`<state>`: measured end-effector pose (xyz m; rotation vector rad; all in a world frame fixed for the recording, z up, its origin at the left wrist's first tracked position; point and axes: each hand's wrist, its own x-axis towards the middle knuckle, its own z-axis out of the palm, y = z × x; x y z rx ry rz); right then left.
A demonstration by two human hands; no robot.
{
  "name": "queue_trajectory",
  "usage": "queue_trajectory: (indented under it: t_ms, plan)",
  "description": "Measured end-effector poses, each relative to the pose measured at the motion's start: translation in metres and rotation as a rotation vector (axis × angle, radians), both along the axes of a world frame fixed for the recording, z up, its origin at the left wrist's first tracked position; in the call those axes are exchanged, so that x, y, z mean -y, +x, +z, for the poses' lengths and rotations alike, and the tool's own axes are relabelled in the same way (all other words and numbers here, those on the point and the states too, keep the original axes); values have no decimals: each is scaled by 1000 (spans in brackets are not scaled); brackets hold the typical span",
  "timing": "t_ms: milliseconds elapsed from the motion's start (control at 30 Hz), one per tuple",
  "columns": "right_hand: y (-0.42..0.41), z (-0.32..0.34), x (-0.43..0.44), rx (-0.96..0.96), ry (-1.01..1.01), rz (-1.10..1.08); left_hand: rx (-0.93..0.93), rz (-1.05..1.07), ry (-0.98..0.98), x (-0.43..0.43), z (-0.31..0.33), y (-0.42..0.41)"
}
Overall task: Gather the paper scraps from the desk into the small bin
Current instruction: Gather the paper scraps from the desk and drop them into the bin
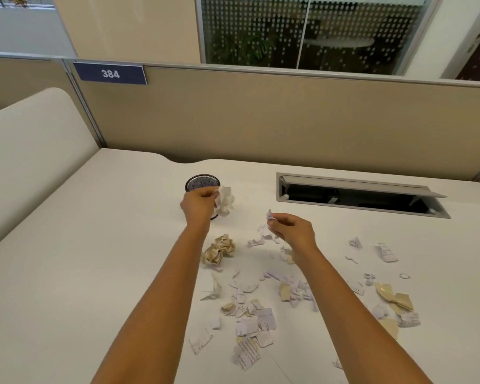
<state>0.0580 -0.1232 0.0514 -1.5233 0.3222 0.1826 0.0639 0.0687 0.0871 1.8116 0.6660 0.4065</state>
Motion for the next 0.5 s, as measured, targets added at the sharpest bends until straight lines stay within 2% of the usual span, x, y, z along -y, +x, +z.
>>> queue_trajectory:
  t_ms: [67, 167, 367, 500]
  plan:
    - [8, 5, -10, 6, 74, 20, 18, 65, -16, -13, 7, 14]
    - [19, 13, -27, 15, 74, 47, 47, 97, -13, -28, 14, 35]
    - [46, 27, -58, 64, 65, 114, -38, -3, 192, -44, 6, 69]
    - [67, 40, -82, 100, 78, 149, -170, -86, 298, -47, -7, 82]
